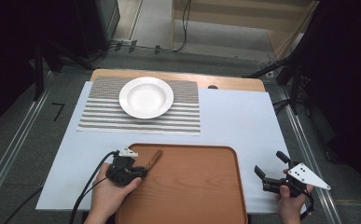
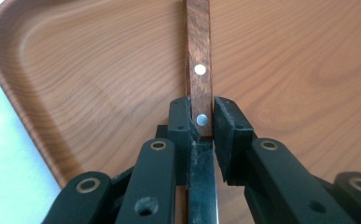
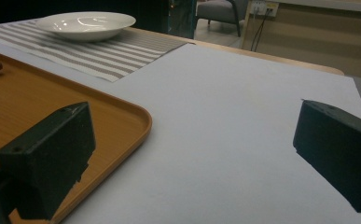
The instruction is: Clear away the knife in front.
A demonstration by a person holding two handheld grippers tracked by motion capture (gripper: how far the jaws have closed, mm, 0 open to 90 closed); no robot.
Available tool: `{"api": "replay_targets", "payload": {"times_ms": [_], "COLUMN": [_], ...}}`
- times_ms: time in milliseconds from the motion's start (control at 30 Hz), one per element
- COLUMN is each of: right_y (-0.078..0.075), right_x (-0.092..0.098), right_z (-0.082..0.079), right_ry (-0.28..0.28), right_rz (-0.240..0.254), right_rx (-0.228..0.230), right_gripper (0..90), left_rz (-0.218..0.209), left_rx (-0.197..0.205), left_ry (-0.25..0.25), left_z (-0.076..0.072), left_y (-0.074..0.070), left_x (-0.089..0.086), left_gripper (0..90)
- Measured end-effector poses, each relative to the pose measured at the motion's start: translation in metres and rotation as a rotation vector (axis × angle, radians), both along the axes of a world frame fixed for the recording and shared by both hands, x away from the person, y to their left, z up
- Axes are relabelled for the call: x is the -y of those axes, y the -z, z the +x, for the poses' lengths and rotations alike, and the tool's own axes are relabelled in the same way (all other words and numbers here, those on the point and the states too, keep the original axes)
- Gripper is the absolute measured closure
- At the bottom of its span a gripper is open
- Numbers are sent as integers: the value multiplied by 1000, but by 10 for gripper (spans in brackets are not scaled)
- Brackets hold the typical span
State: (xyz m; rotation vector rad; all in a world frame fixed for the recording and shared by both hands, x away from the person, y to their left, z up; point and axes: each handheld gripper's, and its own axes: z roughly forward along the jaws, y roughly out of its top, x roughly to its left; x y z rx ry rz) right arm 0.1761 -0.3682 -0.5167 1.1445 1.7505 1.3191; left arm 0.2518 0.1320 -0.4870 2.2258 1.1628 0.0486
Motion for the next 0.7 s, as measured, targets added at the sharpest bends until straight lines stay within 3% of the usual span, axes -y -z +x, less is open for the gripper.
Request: {"api": "replay_targets", "payload": {"times_ms": [67,133,200,267,300,400,500,633,700], "right_y": [0,0,0,0,0,0,0,0,0], "right_x": [0,1,1,0,0,0,0,0,0], "right_z": [0,0,0,0,0,0,0,0,0], "right_ry": [2,2,2,2,0,2,2,3,2], "right_rz": [0,2,2,1,0,1,1,0,0], "right_rx": [0,1,2,0,1,0,0,0,-1], "right_gripper": [0,0,0,0,0,0,0,0,0], "left_rz": [10,15,-11,-27,-39,-60,-37,26,12], "left_rx": [19,49,79,108,114,109,95,82,77], "left_ry": [-9,-24,-30,-5,16,87,118,112,99], "left_z": [0,1,1,0,0,-1,3,8,10], "left_y": [0,-2,-6,-10,-11,-12,-6,4,6], "left_x": [1,0,-1,1,2,11,19,23,19], "left_gripper": [760,668,641,691,788,896,899,900,900]}}
